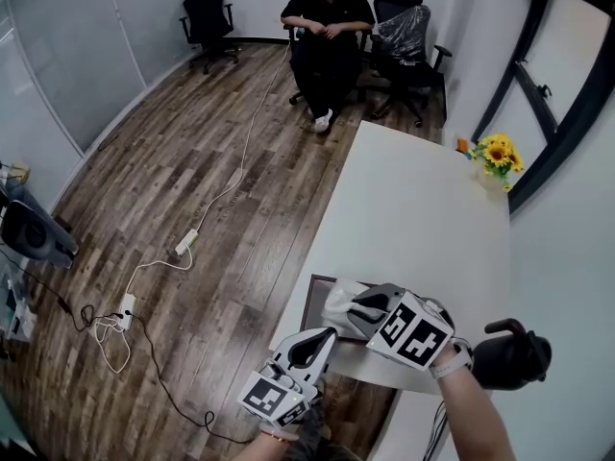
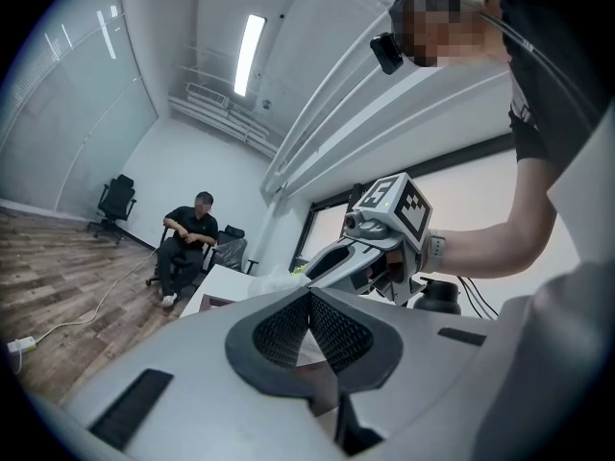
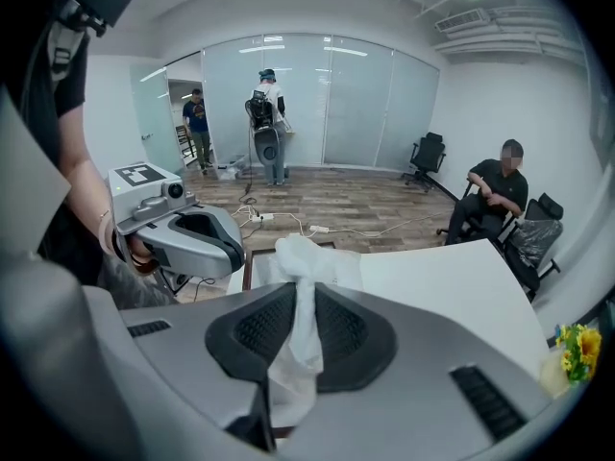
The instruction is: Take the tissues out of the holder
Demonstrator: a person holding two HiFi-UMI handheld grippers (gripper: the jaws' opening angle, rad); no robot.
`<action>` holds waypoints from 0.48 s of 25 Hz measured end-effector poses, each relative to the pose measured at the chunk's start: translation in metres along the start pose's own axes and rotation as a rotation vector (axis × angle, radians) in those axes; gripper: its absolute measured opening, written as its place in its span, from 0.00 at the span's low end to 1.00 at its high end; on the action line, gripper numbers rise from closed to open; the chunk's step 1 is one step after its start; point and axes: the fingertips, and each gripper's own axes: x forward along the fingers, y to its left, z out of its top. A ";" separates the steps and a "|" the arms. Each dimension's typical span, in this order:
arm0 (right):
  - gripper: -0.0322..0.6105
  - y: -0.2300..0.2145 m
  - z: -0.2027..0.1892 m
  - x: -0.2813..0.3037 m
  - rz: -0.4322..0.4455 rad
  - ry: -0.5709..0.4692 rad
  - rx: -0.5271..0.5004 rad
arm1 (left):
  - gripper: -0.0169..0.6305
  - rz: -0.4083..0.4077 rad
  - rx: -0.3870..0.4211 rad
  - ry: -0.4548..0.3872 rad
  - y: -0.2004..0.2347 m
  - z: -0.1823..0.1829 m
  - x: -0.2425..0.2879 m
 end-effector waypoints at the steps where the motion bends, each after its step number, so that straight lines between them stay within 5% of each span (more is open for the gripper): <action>1: 0.15 -0.001 0.001 -0.003 -0.004 -0.010 0.009 | 0.04 0.001 0.001 0.000 0.000 0.001 0.001; 12: 0.15 -0.001 0.006 -0.025 -0.084 -0.168 0.094 | 0.04 0.012 0.018 0.005 -0.001 0.004 -0.002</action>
